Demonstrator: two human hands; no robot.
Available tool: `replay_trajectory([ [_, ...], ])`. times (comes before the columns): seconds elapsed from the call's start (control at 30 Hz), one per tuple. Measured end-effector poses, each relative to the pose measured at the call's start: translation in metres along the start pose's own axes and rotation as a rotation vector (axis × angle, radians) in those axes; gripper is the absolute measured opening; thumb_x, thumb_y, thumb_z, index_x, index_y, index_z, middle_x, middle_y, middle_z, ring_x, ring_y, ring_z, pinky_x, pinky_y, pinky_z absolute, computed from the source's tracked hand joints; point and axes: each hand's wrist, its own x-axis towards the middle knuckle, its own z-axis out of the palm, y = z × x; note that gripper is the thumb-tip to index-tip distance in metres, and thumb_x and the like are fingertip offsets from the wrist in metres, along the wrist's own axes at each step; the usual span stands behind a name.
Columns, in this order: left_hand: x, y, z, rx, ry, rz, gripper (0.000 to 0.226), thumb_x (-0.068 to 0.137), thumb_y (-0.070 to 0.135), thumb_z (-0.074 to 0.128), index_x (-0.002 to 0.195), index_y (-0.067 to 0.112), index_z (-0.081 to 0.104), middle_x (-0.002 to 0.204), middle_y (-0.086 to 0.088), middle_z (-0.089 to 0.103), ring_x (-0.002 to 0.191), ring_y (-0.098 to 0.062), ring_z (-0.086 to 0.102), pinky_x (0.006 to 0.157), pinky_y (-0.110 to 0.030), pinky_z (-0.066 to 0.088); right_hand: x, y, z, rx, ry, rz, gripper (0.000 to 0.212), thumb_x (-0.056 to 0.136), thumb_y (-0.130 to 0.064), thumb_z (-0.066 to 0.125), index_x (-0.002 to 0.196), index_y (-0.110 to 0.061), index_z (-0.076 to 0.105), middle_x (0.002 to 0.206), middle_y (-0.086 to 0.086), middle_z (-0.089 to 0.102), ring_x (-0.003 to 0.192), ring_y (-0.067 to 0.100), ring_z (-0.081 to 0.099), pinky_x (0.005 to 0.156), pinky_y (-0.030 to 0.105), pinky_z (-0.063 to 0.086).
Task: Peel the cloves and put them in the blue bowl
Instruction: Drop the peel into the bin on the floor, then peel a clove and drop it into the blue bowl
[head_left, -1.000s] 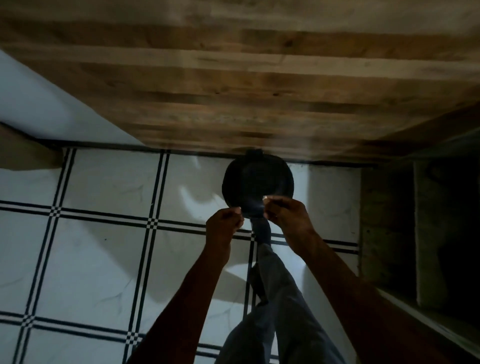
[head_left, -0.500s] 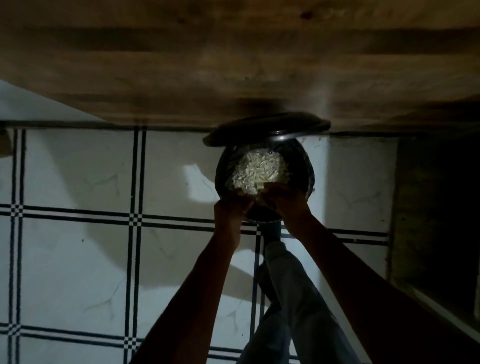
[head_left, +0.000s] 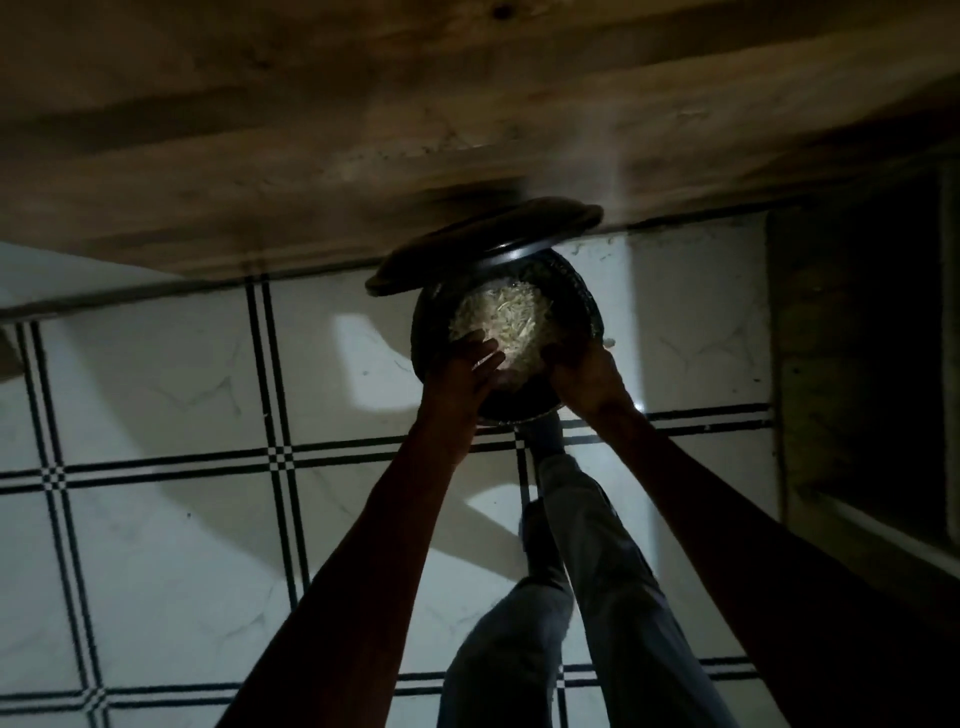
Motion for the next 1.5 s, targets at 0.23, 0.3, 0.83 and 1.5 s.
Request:
replay_trajectory([
  [0.23, -0.153, 0.021, 0.082, 0.497, -0.142, 0.158, 0.034, 0.107, 0.012, 0.050, 0.139, 0.002, 0.057, 0.128, -0.017, 0.067, 0.105, -0.025, 0.067, 0.077, -0.023, 0.054, -0.149, -0.022, -0.116, 0.201, 0.344, -0.199, 0.056, 0.101, -0.041, 0.063, 0.150, -0.022, 0.044, 0.119, -0.001, 0.067, 0.094, 0.015, 0.076, 0.081, 0.051, 0.064],
  [0.3, -0.201, 0.020, 0.120, 0.645, -0.258, 0.337, 0.026, 0.105, 0.011, 0.055, 0.129, 0.006, 0.065, 0.111, -0.010, 0.071, 0.090, -0.014, 0.071, 0.075, -0.023, 0.055, -0.219, -0.034, -0.167, 0.162, 0.528, -0.234, 0.055, 0.107, -0.033, 0.057, 0.155, -0.018, 0.036, 0.117, -0.005, 0.063, 0.091, 0.006, 0.073, 0.078, 0.039, 0.065],
  [0.83, -0.541, -0.253, 0.427, 1.392, -1.240, 0.743, 0.012, 0.102, 0.007, 0.061, 0.108, 0.014, 0.067, 0.095, -0.008, 0.073, 0.078, -0.013, 0.070, 0.069, -0.026, 0.057, -0.683, 0.206, -0.360, 0.436, 1.378, 0.028, 0.049, 0.105, -0.031, 0.062, 0.149, -0.019, 0.048, 0.122, 0.000, 0.066, 0.101, 0.010, 0.070, 0.072, 0.027, 0.062],
  [1.5, -0.600, -0.556, 0.558, 2.080, -1.334, 1.207, 0.057, 0.076, 0.024, 0.075, 0.128, 0.002, 0.065, 0.118, -0.018, 0.066, 0.108, -0.034, 0.062, 0.092, -0.037, 0.048, -0.772, 0.509, -0.484, 0.261, 1.351, 0.380, 0.029, 0.099, -0.014, 0.064, 0.126, -0.007, 0.072, 0.115, 0.014, 0.060, 0.098, 0.030, 0.066, 0.086, 0.035, 0.054],
])
